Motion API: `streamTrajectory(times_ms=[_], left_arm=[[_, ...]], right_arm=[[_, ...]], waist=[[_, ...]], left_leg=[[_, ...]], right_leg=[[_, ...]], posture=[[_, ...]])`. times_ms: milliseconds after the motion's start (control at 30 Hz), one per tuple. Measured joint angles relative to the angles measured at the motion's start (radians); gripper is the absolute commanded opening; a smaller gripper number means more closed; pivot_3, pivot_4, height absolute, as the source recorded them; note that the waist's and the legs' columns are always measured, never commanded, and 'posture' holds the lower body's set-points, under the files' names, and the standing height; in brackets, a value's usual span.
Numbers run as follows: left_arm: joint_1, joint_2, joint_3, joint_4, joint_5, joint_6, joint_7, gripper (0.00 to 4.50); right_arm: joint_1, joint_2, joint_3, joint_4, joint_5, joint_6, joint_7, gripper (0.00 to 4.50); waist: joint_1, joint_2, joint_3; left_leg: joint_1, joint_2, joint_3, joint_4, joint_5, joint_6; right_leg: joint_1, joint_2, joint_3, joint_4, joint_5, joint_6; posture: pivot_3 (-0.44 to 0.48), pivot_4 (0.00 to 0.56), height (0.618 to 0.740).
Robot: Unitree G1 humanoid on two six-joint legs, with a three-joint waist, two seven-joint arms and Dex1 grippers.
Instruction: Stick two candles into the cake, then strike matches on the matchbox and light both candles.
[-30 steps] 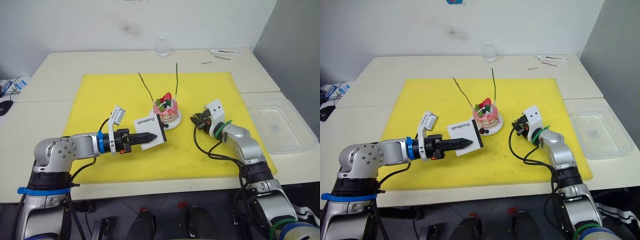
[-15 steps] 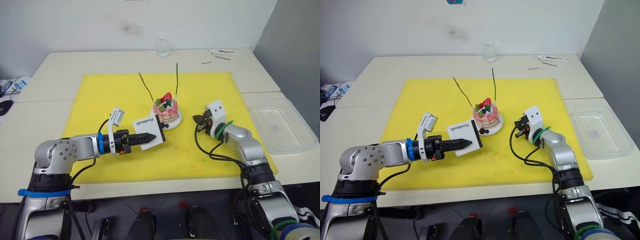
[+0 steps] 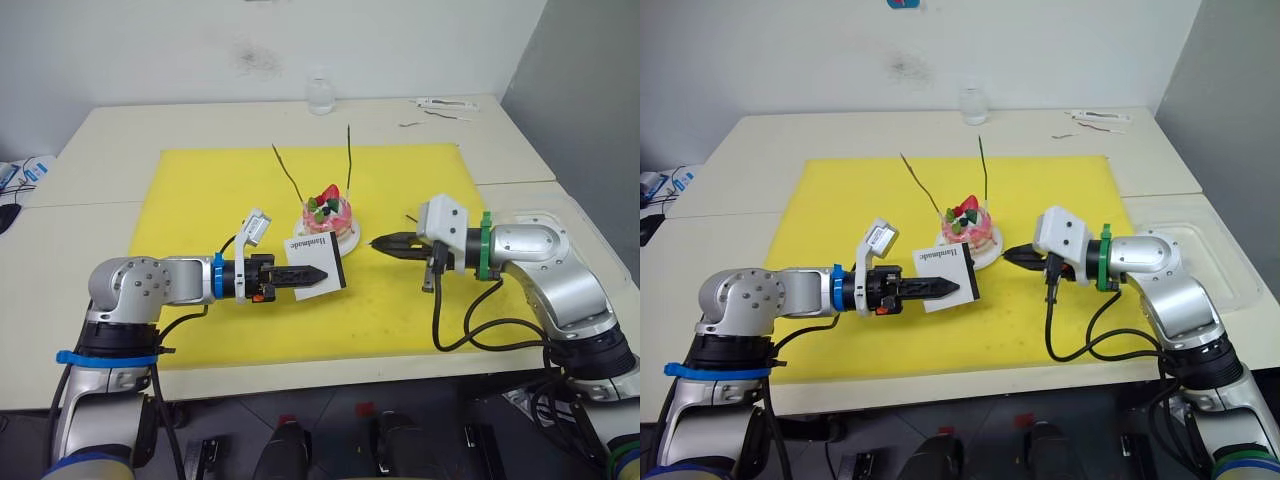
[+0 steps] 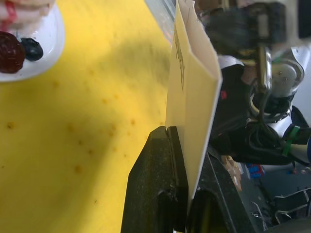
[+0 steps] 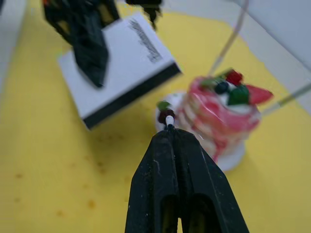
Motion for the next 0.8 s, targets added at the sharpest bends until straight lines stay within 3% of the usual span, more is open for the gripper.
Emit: streamTrajectory(times_ms=[800], left_arm=[[-0.027,-0.016,0.001,0.009,0.031,0.004,-0.023,0.0]], right_arm=[[-0.052,0.058,0.07,0.064,-0.12,-0.088,-0.05,0.04]], waist=[[0.008,0.0,0.0]], left_leg=[[-0.001,-0.001,0.0,0.0,0.002,-0.003]], right_leg=[[-0.001,-0.001,0.0,-0.001,0.0,0.0]], posture=[[0.0,0.15,0.74]])
